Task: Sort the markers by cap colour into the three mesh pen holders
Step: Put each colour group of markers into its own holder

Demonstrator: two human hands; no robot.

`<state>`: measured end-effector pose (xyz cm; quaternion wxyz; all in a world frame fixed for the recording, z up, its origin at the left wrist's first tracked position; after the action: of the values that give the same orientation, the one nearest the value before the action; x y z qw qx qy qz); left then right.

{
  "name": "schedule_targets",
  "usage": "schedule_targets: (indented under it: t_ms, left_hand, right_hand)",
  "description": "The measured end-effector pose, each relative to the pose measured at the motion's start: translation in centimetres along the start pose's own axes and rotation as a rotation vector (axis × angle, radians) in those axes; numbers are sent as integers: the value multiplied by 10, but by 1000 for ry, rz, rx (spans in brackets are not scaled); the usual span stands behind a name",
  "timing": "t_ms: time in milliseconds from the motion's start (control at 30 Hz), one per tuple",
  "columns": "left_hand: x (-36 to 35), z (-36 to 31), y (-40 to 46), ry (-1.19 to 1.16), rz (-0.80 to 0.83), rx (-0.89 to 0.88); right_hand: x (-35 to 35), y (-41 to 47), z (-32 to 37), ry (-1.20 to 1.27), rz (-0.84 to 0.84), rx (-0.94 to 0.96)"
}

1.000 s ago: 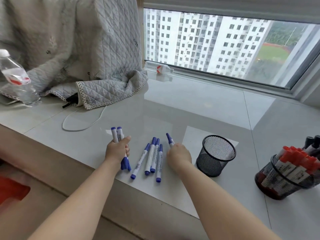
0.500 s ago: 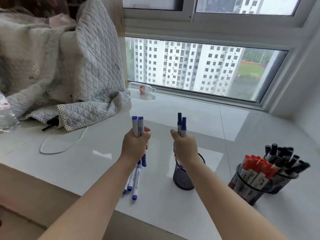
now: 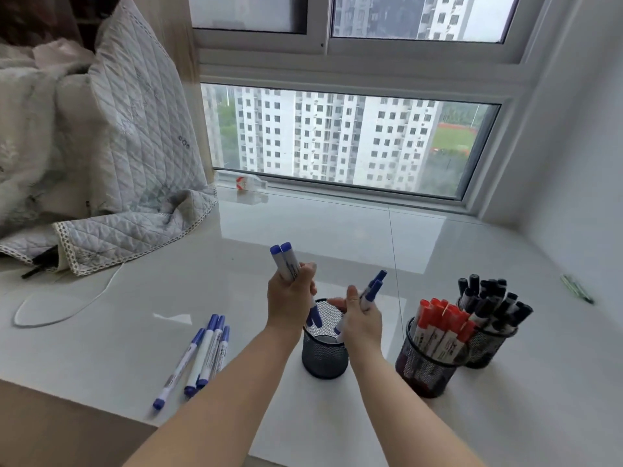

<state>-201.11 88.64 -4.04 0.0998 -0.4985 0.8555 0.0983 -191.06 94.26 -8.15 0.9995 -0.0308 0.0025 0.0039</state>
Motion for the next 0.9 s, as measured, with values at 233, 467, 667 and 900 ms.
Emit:
schedule_targets:
  t_ms: [233, 467, 667, 900]
  left_hand:
    - [0, 23, -23, 253, -19, -89]
    - [4, 43, -35, 307, -37, -76]
    - [5, 46, -36, 380, -11, -70]
    - [8, 36, -41, 570, 66, -208]
  right_hand:
    - [5, -10, -3, -83, -6, 109]
    - [22, -18, -10, -141, -46, 197]
    - [28, -23, -12, -87, -53, 217]
    - [30, -19, -1, -124, 53, 159]
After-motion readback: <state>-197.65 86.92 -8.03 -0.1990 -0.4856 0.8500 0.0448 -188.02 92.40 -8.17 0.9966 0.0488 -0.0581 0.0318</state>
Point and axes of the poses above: each hand's wrist, its own y-axis towards the middle knuckle, its own x-axis out of the back of the hand, z = x × y, the point moved 2 cm from there along y, towards the middle knuckle, and after that the axes turned 11 degrees about -z, right-handed, at the moved point
